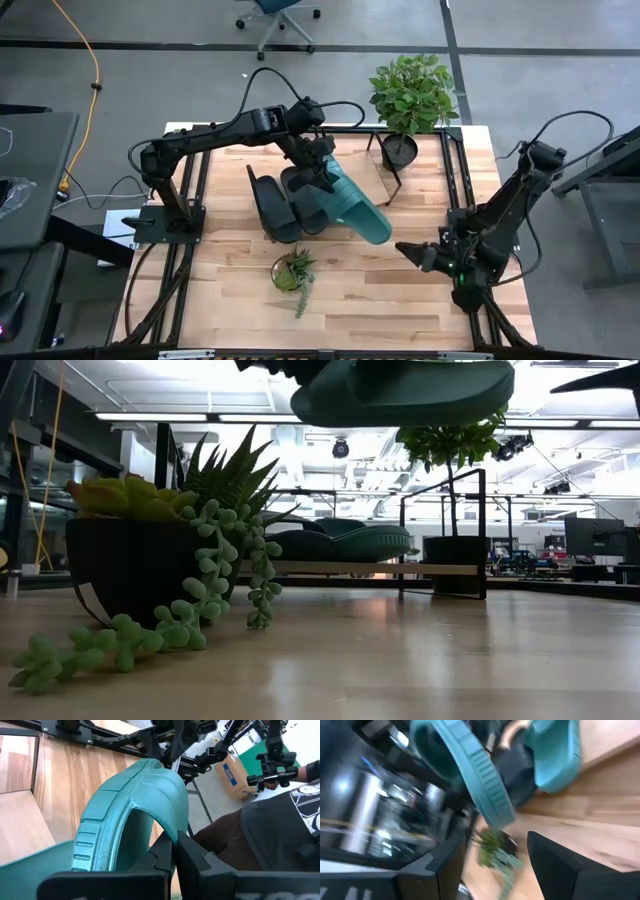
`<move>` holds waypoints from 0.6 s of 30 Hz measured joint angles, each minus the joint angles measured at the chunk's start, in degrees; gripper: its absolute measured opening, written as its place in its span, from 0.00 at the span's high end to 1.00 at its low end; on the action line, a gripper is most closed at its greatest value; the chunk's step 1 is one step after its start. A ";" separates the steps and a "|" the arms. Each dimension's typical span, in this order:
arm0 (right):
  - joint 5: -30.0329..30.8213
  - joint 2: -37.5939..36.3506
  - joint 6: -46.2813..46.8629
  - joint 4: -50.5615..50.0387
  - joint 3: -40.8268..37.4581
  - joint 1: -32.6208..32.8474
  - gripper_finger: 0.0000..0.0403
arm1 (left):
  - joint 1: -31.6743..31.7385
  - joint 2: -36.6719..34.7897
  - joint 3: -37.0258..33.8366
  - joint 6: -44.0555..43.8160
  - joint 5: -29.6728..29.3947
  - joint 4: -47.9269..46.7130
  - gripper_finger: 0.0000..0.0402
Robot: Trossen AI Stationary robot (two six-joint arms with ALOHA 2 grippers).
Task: Pick and place slides into the shelf
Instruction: Put the blue slipper on the shelf
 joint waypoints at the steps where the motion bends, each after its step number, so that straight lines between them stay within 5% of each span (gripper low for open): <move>1: 2.78 0.07 -1.57 4.70 -1.93 0.47 0.49 | 0.00 0.00 0.01 0.06 -0.01 0.00 1.00; 5: 9.94 0.33 -10.42 19.27 -6.44 -0.26 0.49 | 0.04 0.00 -0.01 0.02 0.27 -0.12 1.00; 10: 1.67 0.35 -20.45 24.03 -5.89 -5.79 0.49 | 0.04 0.00 0.01 -0.66 0.51 -0.20 1.00; 18: -1.40 0.33 -25.40 24.08 -5.38 -8.55 0.49 | 0.04 0.00 -0.01 -1.65 0.12 -0.17 1.00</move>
